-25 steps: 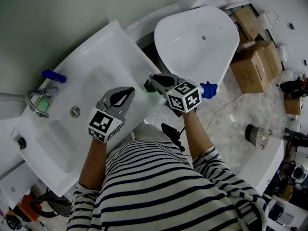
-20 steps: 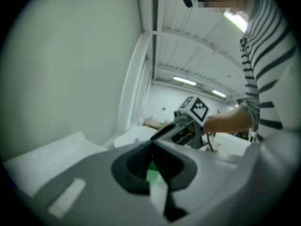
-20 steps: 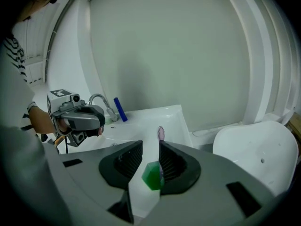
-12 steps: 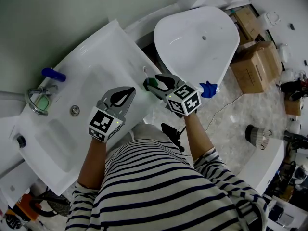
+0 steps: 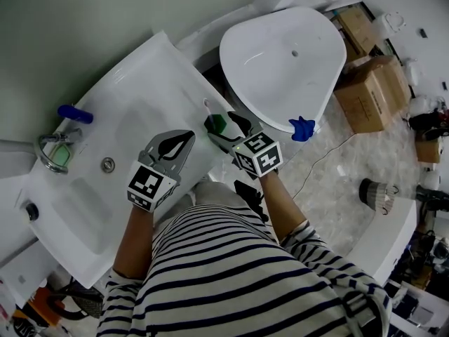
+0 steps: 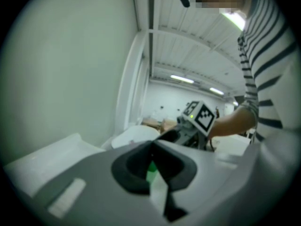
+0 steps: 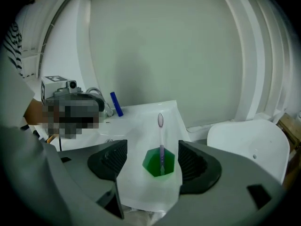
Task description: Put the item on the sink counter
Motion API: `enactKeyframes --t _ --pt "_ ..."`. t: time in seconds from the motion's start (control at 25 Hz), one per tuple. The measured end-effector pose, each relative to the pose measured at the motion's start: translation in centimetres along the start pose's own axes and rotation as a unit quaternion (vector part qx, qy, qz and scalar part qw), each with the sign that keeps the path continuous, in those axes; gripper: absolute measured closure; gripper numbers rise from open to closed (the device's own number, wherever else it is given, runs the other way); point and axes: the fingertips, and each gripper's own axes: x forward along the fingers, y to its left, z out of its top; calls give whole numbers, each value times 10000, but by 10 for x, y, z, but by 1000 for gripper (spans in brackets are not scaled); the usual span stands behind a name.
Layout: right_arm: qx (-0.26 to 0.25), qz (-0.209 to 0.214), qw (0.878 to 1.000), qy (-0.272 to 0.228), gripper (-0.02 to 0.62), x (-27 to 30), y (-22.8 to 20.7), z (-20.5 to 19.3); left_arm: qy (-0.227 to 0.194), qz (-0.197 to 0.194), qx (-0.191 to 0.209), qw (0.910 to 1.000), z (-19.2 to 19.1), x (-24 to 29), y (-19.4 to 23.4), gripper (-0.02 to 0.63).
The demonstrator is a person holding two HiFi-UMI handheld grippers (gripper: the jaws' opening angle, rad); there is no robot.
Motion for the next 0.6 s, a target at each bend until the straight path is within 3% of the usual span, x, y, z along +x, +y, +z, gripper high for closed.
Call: enactKeyframes --t 0.6 --pt "461 -589 9964 393 278 37 -11 -38 104 40 -2 9999 -4 -8 2 600"
